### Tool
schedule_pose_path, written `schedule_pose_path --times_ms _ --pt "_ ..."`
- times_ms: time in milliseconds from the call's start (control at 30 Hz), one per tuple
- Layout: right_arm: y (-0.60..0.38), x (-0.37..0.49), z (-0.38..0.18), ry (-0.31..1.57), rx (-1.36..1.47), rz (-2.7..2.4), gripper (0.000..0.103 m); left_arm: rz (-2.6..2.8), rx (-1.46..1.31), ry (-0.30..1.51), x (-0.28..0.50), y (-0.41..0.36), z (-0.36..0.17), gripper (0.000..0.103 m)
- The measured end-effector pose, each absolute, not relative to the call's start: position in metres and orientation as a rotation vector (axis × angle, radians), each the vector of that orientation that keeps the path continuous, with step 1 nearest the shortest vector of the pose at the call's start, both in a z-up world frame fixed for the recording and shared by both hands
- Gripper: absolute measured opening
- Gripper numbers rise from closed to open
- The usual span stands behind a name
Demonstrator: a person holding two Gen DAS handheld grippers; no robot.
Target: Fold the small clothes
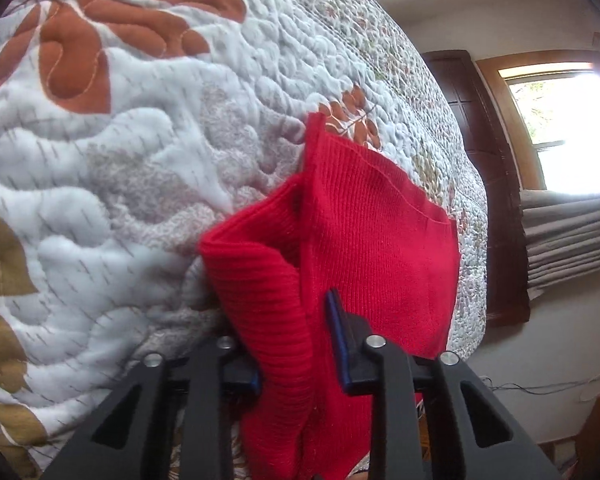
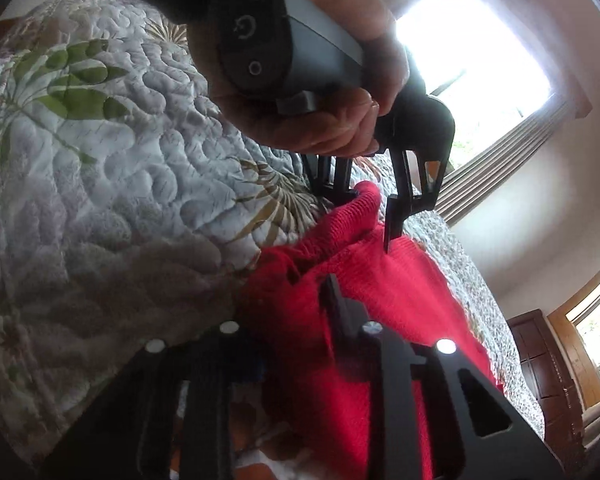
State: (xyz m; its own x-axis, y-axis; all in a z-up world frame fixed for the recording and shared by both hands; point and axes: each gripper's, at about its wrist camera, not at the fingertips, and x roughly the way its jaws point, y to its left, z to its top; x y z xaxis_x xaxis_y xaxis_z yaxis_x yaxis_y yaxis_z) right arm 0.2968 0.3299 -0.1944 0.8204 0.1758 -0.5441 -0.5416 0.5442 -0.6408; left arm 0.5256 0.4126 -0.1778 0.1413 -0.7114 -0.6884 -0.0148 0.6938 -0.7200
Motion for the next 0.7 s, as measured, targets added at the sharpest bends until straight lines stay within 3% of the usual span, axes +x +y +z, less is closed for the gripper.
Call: schedule_pose_path --times_ms 167,700 --pt "0.325 0.295 -0.166 0.457 -0.803 0.467 0.008 -0.534 -0.659 1.321 0.522 0.411 -0.158 0.013" --pt "0.245 0.32 -0.04 0.428 -0.336 0.427 0.007 -0.572 -0.52 1.188 0.52 0.325 -0.028 0.011"
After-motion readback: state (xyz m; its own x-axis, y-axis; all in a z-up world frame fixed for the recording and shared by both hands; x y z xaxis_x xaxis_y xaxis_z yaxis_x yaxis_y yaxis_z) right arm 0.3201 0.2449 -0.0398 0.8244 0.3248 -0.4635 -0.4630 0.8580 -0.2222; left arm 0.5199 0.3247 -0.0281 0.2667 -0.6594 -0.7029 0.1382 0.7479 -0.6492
